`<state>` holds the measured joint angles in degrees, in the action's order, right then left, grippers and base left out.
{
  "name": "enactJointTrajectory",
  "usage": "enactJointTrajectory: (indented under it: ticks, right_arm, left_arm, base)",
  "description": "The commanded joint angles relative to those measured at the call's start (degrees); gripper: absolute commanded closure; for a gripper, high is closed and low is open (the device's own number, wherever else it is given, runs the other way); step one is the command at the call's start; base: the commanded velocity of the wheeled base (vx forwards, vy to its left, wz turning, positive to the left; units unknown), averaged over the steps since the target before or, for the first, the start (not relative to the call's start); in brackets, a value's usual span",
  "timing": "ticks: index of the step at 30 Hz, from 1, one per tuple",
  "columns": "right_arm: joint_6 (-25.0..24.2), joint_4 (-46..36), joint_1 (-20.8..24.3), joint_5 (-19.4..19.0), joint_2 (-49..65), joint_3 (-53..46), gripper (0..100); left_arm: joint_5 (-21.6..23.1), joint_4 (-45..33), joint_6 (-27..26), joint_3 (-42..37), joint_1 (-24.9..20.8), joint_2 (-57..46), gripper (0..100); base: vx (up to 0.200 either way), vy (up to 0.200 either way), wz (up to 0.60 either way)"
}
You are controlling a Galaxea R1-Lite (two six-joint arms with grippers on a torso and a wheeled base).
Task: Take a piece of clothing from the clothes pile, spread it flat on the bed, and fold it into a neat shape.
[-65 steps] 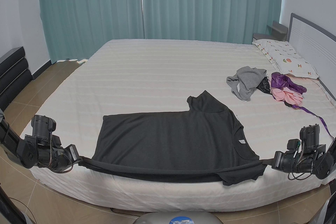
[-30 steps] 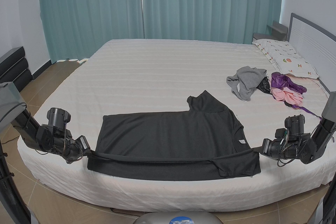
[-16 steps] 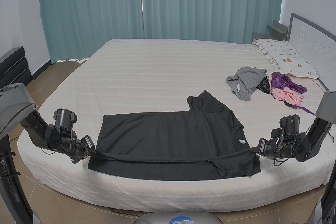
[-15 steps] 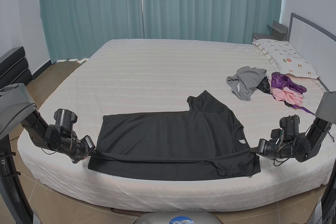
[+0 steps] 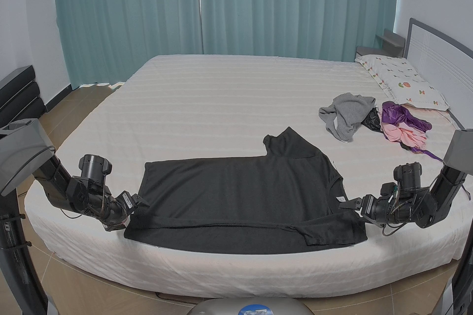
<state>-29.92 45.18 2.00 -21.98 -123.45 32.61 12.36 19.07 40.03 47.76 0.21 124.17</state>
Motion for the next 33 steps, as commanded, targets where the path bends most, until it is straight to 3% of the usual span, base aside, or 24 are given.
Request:
enactJointTrajectory:
  ticks: [1,9,13,18,25,33]
  right_arm:
    - [-0.2,0.3,-0.6,-0.1,0.3,-0.4,0]
    - [-0.4,1.4,-1.6,-0.1,0.4,-1.8,0]
    - [-1.7,3.2,-1.6,0.0,0.4,-2.0,0]
    - [-5.0,5.8,-1.5,0.1,0.5,-2.3,0]
    - [-5.2,6.0,-1.1,0.1,0.4,-2.5,0]
    - [-5.2,6.0,-0.9,0.1,0.3,-2.9,0]
  left_arm:
    - [0.6,0.0,0.1,-0.5,0.7,-1.4,0]
    - [3.7,0.2,0.7,-1.3,2.3,-5.7,0]
    - [4.2,0.6,4.8,-0.8,2.6,-6.2,0]
    - [5.0,1.3,5.2,-0.8,3.0,-6.2,0]
    - [5.3,1.1,5.5,-0.9,2.4,-6.3,0]
    - [5.2,0.7,6.9,-5.4,-3.3,-12.1,0]
  base:
    - [0.000,0.000,0.00]
    - [0.000,0.000,0.00]
    - [0.000,0.000,0.00]
    - [0.200,0.000,0.00]
    - [0.114,0.000,0.00]
    - [0.000,0.000,0.00]
